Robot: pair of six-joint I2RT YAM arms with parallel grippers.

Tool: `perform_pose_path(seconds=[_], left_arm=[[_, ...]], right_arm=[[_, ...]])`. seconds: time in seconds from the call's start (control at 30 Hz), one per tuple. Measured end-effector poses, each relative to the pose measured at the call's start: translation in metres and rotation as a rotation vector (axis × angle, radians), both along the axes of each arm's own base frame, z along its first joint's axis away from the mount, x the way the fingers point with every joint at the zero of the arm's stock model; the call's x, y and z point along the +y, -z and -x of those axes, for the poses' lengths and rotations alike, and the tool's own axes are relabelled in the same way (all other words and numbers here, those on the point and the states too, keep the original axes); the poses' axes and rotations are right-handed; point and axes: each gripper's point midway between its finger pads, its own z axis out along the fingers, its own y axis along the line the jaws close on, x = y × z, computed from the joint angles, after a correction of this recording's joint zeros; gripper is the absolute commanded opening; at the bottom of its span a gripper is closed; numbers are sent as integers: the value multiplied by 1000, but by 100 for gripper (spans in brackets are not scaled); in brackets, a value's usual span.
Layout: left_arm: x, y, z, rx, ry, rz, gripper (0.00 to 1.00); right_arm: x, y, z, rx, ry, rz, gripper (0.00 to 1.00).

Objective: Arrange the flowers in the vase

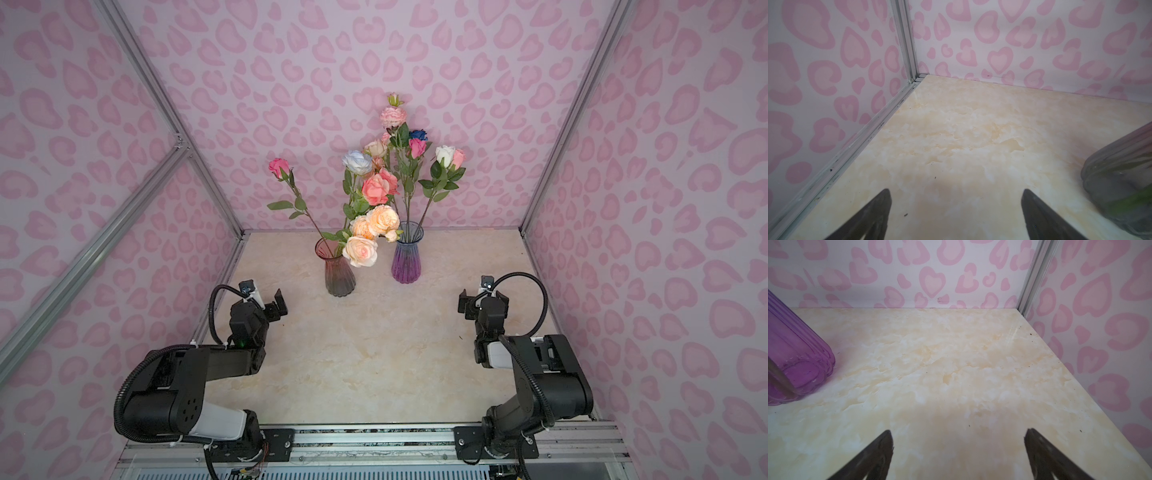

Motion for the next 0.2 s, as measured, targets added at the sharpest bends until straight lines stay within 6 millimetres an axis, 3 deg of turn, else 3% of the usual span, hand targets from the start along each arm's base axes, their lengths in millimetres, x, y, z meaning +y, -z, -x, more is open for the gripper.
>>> perform_pose_path(seconds=[0.2], left_arm=[[0,0,-1,-1,0,1,98]], right_arm=[[-1,-1,-1,-2,2,0,100]])
